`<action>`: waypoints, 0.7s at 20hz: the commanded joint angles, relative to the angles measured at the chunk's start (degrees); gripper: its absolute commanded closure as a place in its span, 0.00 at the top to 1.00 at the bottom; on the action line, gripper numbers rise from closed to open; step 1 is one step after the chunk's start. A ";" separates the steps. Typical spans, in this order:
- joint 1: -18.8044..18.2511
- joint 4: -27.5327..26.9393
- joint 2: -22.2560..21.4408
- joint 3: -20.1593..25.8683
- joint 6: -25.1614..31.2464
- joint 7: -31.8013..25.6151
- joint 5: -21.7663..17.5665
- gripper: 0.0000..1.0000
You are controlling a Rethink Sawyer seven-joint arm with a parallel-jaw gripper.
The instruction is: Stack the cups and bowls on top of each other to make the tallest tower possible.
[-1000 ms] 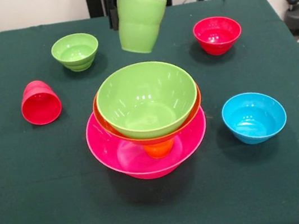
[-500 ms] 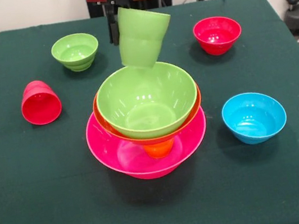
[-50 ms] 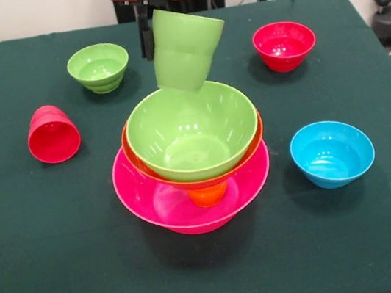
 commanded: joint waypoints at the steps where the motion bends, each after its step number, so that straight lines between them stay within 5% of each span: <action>1: 2.51 -3.29 3.43 -0.74 6.23 9.29 1.02 0.00; 14: 3.94 -6.59 6.72 -2.75 5.69 8.43 1.46 0.00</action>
